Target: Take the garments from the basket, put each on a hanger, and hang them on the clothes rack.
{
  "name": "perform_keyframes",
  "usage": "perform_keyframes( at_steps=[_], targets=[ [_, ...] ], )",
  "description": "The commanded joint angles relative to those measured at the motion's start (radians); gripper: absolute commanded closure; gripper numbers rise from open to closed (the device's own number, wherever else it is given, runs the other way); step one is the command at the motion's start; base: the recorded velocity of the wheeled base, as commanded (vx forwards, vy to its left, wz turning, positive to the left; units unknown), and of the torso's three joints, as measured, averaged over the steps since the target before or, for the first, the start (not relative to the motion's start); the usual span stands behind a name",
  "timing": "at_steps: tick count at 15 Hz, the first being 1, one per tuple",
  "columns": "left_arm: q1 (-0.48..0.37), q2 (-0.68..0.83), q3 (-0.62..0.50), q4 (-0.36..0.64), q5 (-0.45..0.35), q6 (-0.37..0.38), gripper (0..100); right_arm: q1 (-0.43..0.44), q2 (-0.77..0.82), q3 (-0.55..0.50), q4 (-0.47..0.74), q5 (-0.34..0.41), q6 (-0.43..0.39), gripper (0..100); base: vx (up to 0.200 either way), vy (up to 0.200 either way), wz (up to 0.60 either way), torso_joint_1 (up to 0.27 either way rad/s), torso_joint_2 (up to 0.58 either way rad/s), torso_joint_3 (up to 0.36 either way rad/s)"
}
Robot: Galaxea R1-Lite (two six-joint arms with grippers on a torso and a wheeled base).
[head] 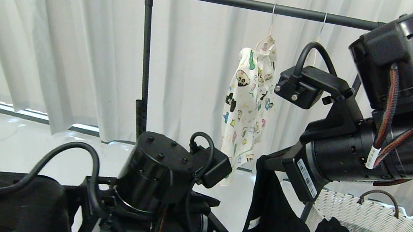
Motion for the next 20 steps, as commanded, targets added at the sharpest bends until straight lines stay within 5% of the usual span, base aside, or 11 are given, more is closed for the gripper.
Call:
perform_keyframes(
  at_steps=[1,7,10,16,20],
  targets=[
    [0.044,0.122,-0.027,0.001,0.002,-0.007,0,0.001,-0.008,-0.001,0.000,0.000,0.000,100,0.000,0.000,0.00,0.000,0.00,0.000],
    [0.090,0.237,-0.001,-0.061,0.042,-0.004,0,0.001,-0.019,-0.008,0.000,0.002,0.000,100,0.000,0.000,0.00,0.000,0.00,0.000],
    [0.104,0.243,0.108,-0.076,0.091,0.002,0,0.001,-0.018,-0.024,0.003,0.002,0.000,100,0.000,0.000,0.00,0.000,0.00,0.000],
    [0.211,0.127,0.234,-0.139,0.086,0.197,0,-0.004,-0.004,-0.021,0.003,-0.009,0.000,100,0.000,0.000,0.00,0.000,0.00,0.000],
    [0.211,0.052,0.246,-0.141,0.083,0.199,0,-0.013,-0.004,-0.019,0.004,-0.020,0.000,100,0.000,0.000,0.00,0.000,0.00,0.000]
  ],
)
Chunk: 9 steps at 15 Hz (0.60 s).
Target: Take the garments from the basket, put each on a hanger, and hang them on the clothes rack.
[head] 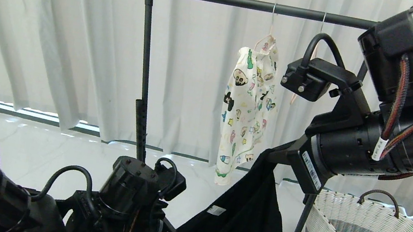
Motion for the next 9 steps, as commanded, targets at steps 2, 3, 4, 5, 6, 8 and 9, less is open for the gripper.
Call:
perform_keyframes(
  at_steps=[2,3,4,5,6,8,9],
  targets=[
    [0.001,-0.073,0.006,0.000,0.002,0.001,0,-0.004,0.003,0.005,0.001,-0.020,0.001,100,0.000,0.000,0.00,0.000,0.00,0.000],
    [0.002,-0.085,0.015,0.000,0.005,0.001,0,-0.014,0.003,0.009,0.001,-0.021,0.010,100,0.000,0.000,0.00,0.000,0.00,0.000],
    [0.013,-0.094,0.029,0.000,0.007,0.001,0,-0.022,0.002,0.008,0.001,-0.024,0.024,100,0.000,0.000,0.00,0.000,0.00,0.000],
    [0.020,-0.097,0.036,-0.002,0.007,0.001,0,-0.024,0.002,0.006,0.001,-0.026,0.030,100,0.000,0.000,0.00,0.000,0.00,0.000],
    [0.022,-0.100,0.046,-0.002,0.007,0.000,0,-0.024,-0.005,0.005,0.001,-0.026,0.032,100,0.000,0.000,0.00,0.000,0.00,0.000],
    [0.025,-0.099,0.047,-0.051,0.007,-0.003,0,-0.019,-0.014,0.005,0.011,-0.026,0.032,100,0.000,0.000,0.00,0.000,0.00,0.000],
    [0.030,-0.097,0.058,-0.109,0.001,-0.007,0,-0.018,-0.018,0.005,0.019,-0.026,0.032,100,0.000,0.000,0.00,0.000,0.00,0.000]
  ],
)
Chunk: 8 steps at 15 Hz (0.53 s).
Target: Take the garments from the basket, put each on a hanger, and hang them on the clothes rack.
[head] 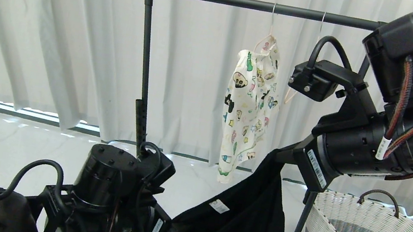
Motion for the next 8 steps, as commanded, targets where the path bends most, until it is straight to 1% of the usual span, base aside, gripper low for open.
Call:
perform_keyframes(
  at_steps=[1,3,4,7,8],
  targets=[
    [0.009,-0.004,0.024,-0.059,-0.008,-0.003,0,0.003,-0.009,0.000,0.001,0.001,-0.001,100,0.000,0.000,0.00,0.000,0.00,0.000],
    [0.008,-0.005,0.051,-0.140,-0.043,-0.003,0,0.017,-0.011,-0.005,0.001,0.002,-0.002,100,0.000,0.000,0.00,0.000,0.00,0.000],
    [0.008,-0.005,0.063,-0.162,-0.054,0.000,0,0.023,-0.011,-0.005,0.001,0.002,-0.002,100,0.000,0.000,0.00,0.000,0.00,0.000],
    [0.019,-0.004,0.085,-0.180,-0.051,0.014,0,0.029,-0.011,-0.005,0.001,0.002,-0.002,100,0.000,0.000,0.00,0.000,0.00,0.000],
    [0.029,-0.002,0.109,-0.180,-0.051,0.044,0,0.029,-0.011,-0.006,0.001,0.002,-0.002,100,0.000,0.000,0.00,0.000,0.00,0.000]
  ],
)
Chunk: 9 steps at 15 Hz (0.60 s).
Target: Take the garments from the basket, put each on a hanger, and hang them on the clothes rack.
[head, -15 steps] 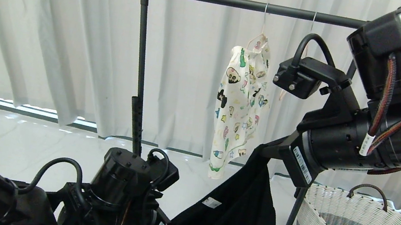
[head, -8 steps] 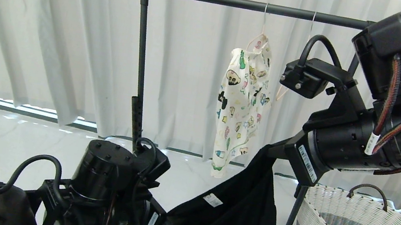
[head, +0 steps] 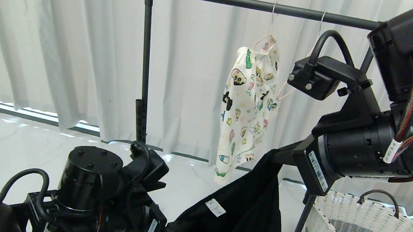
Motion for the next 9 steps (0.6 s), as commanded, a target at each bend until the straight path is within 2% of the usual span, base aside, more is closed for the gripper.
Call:
perform_keyframes(
  at_steps=[1,2,6,7,9],
  targets=[
    [0.028,0.007,0.046,0.000,-0.001,0.065,0,0.000,-0.003,-0.004,0.000,0.000,-0.001,100,0.000,0.000,0.00,0.000,0.00,0.000],
    [0.041,0.007,0.058,0.000,-0.006,0.112,0,0.000,-0.003,-0.006,0.000,0.000,-0.001,100,0.000,0.000,0.00,0.000,0.00,0.000],
    [0.041,0.007,0.050,0.000,-0.038,0.117,0,0.003,-0.004,-0.006,0.000,0.000,-0.002,100,0.000,0.000,0.00,0.000,0.00,0.000],
    [0.041,0.009,0.052,0.000,-0.038,0.117,100,0.005,-0.004,-0.006,0.000,0.000,-0.002,100,0.000,0.000,0.00,0.000,0.00,0.000],
    [0.039,0.009,0.052,0.000,-0.036,0.118,100,0.006,-0.004,-0.004,0.000,0.000,-0.002,100,0.000,0.000,0.00,0.000,0.00,0.000]
  ],
)
